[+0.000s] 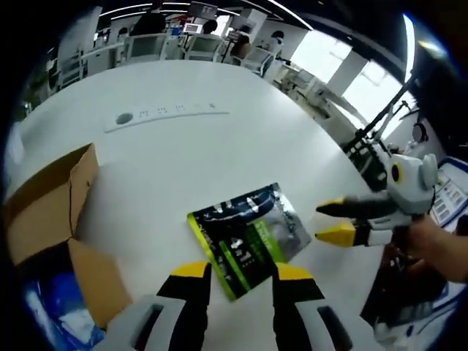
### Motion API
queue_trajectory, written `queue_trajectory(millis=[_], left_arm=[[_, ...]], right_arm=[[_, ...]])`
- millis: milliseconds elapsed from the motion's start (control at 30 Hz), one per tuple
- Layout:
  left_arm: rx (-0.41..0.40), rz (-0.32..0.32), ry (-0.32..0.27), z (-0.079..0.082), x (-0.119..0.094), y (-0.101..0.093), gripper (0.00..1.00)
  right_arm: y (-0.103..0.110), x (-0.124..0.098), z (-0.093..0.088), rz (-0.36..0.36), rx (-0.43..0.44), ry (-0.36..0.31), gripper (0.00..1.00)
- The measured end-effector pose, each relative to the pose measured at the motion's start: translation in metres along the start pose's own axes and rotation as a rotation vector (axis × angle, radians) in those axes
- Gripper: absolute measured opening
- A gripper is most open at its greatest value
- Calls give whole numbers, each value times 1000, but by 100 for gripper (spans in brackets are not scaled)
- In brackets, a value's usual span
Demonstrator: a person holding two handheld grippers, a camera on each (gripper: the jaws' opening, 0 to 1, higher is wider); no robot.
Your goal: Operate the shoe box by opening the lid, removing the specified soft item, and placing it in the target area until the item is outside and the box remains undamaged.
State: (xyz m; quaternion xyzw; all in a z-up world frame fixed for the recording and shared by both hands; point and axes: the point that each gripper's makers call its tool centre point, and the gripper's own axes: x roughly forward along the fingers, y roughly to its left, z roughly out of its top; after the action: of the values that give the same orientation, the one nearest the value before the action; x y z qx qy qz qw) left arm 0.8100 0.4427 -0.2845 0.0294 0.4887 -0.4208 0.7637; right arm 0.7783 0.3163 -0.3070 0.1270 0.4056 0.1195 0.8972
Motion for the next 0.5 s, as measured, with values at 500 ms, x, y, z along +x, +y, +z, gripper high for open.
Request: queue_trajectory(millis=[500], left_arm=[[27,-33,-79,-2,-50,-19,43]], right_arm=[[29,-42,5,3,-47,-33,48]])
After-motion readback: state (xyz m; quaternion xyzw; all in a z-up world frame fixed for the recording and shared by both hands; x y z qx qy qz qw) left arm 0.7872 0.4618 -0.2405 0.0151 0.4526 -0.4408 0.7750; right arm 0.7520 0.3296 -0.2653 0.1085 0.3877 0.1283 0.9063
